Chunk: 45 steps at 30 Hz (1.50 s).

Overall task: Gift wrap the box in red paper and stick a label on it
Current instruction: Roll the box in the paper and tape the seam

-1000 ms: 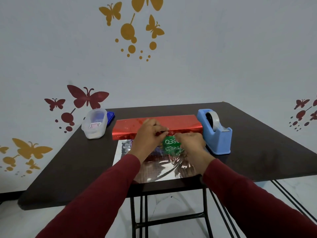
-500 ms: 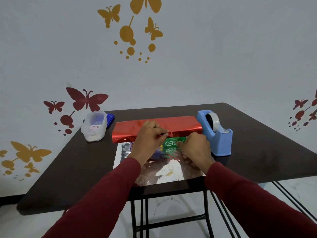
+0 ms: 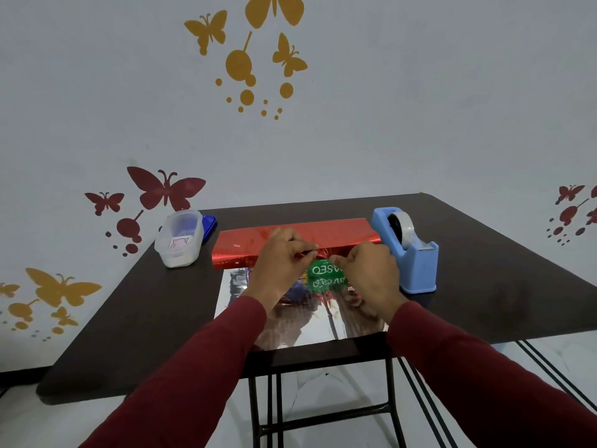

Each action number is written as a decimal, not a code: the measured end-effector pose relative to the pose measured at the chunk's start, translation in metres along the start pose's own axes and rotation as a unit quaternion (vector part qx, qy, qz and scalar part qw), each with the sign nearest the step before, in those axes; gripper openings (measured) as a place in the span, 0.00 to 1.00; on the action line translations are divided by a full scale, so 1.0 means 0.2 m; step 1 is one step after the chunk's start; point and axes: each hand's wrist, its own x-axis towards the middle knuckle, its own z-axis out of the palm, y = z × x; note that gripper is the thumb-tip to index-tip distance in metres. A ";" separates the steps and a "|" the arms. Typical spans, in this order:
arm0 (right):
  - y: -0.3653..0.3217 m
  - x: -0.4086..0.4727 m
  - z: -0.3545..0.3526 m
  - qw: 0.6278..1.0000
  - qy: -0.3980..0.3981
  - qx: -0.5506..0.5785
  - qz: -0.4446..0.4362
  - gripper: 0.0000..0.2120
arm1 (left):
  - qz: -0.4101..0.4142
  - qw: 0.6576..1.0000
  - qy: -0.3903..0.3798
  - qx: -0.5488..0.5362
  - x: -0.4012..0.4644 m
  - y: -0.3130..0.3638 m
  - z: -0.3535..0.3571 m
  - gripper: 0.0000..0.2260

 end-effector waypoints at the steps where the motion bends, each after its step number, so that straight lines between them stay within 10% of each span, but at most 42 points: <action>1: 0.01 0.00 0.01 1.000 -0.003 -0.002 0.000 0.26 | -0.001 1.000 -0.002 0.001 0.00 0.00 0.00 0.07; 18: 0.20 0.09 -0.63 0.997 0.071 0.019 0.008 0.07 | 0.054 0.998 -0.010 0.006 0.09 0.23 0.08 0.13; 24: 0.39 0.23 -0.62 0.913 -0.171 0.258 0.266 0.20 | 0.105 0.985 -0.136 0.030 0.23 0.50 0.23 0.23; 30: 0.34 0.27 -0.63 0.872 -0.228 0.302 0.311 0.09 | 0.098 0.947 -0.295 0.085 0.39 0.56 0.31 0.37; 45: 0.44 0.05 -0.55 0.826 -0.062 0.512 0.227 0.09 | 0.144 0.938 -0.286 0.130 0.40 0.55 0.33 0.31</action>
